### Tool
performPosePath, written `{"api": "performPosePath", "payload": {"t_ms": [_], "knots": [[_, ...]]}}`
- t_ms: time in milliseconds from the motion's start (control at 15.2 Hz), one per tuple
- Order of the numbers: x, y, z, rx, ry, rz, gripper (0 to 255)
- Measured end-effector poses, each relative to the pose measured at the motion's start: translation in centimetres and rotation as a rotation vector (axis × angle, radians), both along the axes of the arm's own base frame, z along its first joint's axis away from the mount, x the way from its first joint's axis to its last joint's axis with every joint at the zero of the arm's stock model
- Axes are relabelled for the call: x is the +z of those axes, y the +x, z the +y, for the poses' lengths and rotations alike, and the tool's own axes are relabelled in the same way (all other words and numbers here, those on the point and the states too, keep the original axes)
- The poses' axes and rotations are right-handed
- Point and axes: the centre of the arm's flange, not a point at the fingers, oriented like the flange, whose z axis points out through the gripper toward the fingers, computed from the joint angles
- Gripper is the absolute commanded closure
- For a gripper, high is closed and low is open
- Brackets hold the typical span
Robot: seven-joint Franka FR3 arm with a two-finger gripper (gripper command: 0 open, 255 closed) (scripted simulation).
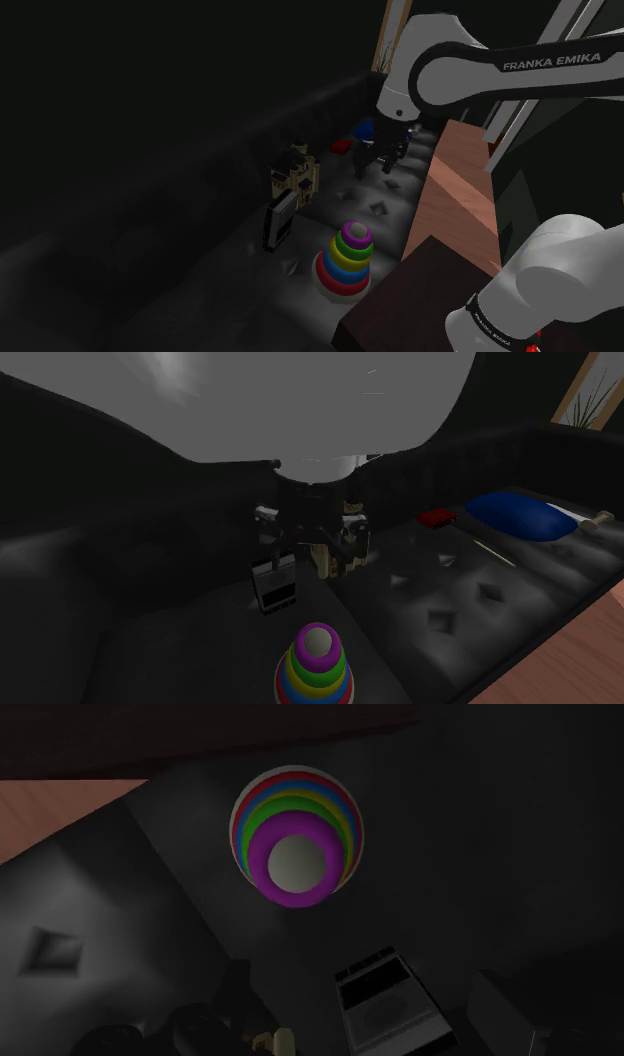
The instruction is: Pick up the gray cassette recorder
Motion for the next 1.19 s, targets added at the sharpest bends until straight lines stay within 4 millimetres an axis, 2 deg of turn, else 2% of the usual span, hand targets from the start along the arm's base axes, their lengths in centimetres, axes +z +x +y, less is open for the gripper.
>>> {"api": "performPosePath", "payload": {"t_ms": [528,1188], "knots": [[-6.6,5.4,5.3,-0.185,-0.004,-0.021,0],[-14.8,14.5,10.5,-0.417,-0.004,-0.046,0]]}}
